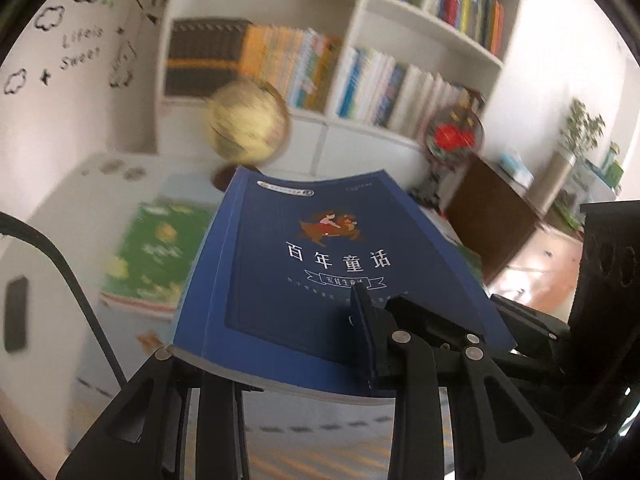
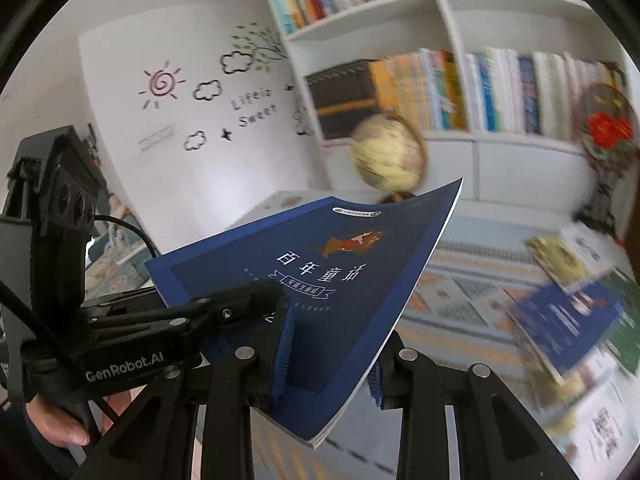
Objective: Organize books
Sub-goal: 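Carry the blue book with both grippers onto the stack by the globe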
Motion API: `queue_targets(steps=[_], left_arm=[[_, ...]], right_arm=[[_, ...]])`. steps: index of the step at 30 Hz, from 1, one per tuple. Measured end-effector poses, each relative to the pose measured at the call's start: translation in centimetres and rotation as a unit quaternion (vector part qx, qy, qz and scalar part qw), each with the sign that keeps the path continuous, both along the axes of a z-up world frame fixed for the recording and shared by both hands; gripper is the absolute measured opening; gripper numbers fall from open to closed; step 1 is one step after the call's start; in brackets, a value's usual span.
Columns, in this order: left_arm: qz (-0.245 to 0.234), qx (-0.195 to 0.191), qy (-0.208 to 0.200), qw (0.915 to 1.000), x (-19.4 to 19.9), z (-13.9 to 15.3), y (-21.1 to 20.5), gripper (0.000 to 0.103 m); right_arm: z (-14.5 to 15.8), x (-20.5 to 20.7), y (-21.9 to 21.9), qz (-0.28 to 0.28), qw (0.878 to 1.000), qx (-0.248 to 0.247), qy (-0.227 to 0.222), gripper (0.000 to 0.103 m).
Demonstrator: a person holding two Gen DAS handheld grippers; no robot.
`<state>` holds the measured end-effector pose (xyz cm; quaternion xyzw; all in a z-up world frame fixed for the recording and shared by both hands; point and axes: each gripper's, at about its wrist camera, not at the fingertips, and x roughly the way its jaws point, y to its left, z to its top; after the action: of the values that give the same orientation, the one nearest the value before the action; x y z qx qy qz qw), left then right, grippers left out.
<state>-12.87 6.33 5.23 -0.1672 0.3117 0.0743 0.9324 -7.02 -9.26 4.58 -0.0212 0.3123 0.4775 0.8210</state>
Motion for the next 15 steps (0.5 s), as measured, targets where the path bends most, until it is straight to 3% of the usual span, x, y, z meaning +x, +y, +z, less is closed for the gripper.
queue_targets(steps=[6,10,15], left_arm=[[0.014,0.007,-0.003,0.9999,0.2,-0.5,9.2,0.029],[0.004,-0.005,0.02,0.9998,2.0,-3.6,14.8,0.029],[-0.005,-0.05,0.048,0.9976,4.6,-8.4,20.5,0.029]], right_arm=[[-0.4,1.0,9.7,0.015,1.0,0.018,0.007,0.031],[-2.7,2.0,16.1,0.016,1.0,-0.006,0.022,0.031],[-7.2,4.7,22.6,0.003,0.997,-0.05,0.056,0.031]])
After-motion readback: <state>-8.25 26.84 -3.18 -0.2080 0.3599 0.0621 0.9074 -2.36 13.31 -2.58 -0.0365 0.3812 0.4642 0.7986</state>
